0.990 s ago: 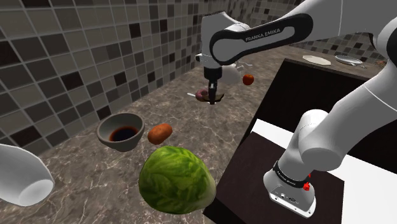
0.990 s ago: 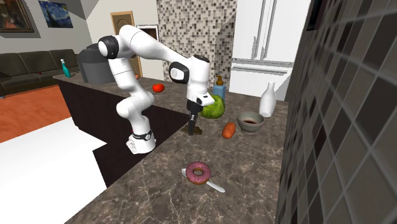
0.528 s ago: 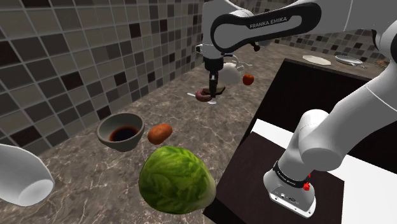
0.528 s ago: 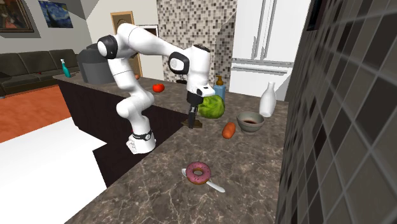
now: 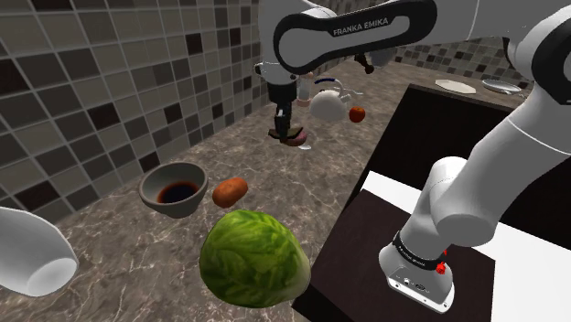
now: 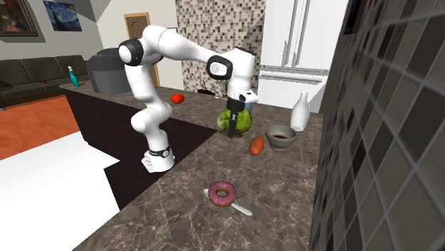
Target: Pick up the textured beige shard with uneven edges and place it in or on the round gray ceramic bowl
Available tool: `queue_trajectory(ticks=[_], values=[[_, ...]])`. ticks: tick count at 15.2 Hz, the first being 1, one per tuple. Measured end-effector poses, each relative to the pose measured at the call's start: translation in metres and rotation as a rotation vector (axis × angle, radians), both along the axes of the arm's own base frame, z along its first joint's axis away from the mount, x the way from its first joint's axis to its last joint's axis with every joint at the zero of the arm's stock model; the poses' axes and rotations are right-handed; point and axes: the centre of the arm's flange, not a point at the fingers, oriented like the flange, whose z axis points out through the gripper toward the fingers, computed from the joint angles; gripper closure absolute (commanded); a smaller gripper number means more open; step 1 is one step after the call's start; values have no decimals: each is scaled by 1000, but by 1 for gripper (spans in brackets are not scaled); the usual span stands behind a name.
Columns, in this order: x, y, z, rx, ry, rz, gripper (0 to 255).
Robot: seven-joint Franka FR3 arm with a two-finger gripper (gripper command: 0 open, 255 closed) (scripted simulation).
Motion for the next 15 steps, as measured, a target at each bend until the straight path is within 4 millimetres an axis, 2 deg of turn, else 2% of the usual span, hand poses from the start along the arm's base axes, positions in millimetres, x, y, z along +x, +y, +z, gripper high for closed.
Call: queue_trajectory(ticks=[5,15], values=[[26,64,0,0,0,0,255],[79,176,-2,0,1,0,255]])
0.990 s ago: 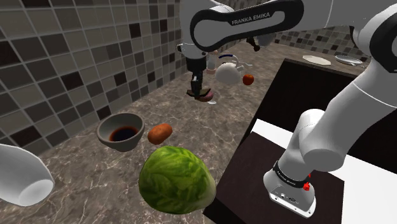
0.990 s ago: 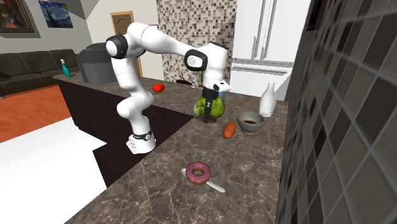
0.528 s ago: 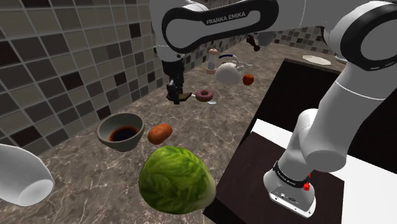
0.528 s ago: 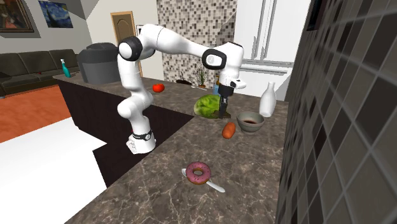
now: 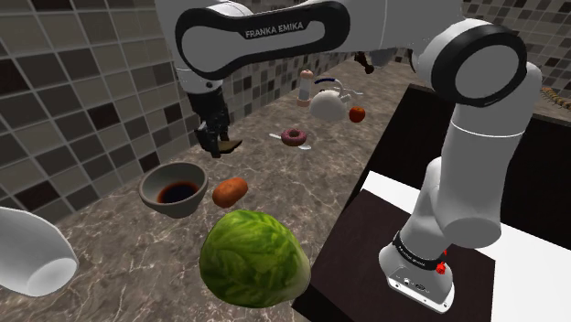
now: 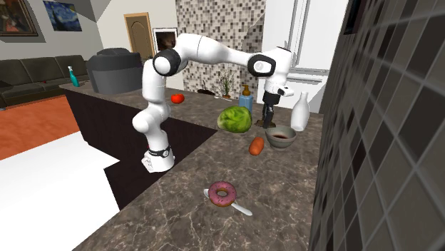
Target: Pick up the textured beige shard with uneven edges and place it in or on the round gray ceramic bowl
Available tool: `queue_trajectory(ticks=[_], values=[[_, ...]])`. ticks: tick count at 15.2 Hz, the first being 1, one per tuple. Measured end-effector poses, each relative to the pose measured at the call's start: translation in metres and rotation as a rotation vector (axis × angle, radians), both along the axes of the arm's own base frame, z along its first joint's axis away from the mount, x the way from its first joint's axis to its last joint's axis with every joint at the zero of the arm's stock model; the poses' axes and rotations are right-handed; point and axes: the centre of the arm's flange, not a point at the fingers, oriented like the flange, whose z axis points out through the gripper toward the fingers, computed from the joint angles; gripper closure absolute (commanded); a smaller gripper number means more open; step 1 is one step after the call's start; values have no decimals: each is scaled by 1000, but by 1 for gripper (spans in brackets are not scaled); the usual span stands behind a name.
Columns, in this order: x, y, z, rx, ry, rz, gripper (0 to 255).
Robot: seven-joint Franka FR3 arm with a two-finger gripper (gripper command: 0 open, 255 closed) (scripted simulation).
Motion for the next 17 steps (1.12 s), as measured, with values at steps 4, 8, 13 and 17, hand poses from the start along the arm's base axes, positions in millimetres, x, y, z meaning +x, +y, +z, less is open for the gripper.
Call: queue_trajectory(ticks=[4,8,13,17], values=[[20,51,4,0,-1,1,255],[44,102,5,1,-1,2,255],[49,120,-19,0,0,-1,255],[50,119,-39,0,0,-1,255]])
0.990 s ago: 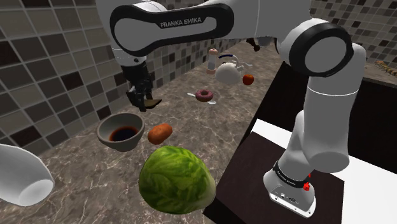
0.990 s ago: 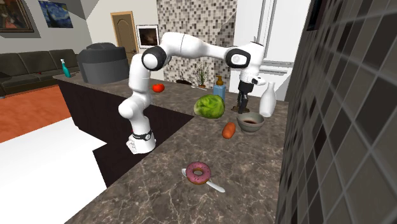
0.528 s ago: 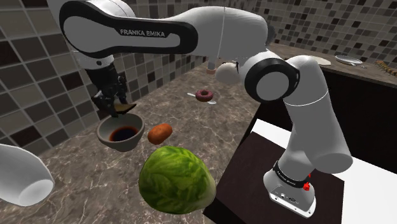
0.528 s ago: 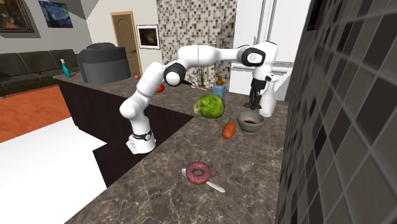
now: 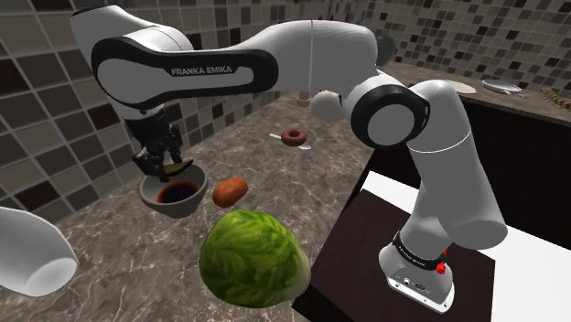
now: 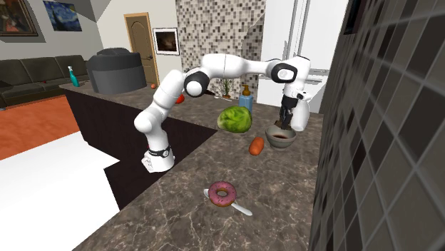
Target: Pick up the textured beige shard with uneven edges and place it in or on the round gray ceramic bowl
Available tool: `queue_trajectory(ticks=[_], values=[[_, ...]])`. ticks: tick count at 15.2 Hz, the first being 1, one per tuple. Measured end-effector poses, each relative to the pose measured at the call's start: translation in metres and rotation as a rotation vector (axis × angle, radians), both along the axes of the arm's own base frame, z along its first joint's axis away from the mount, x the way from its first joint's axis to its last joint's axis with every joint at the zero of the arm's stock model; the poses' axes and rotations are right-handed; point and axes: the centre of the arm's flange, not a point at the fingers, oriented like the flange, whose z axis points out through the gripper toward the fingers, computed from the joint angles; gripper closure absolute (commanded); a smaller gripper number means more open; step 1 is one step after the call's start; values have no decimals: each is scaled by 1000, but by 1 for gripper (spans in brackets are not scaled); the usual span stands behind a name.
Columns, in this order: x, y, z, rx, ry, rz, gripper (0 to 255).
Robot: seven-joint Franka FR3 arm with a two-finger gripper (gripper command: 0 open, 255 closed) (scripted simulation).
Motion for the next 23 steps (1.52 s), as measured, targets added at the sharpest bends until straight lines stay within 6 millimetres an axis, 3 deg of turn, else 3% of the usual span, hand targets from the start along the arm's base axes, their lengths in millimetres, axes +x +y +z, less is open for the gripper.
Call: queue_trajectory(ticks=[5,11,12,18,23], values=[[-1,1,-26,0,0,0,255],[-1,1,-29,0,0,0,255],[-1,1,-29,0,0,0,0],[-1,1,-29,0,0,0,0],[4,4,15,1,-2,0,0]])
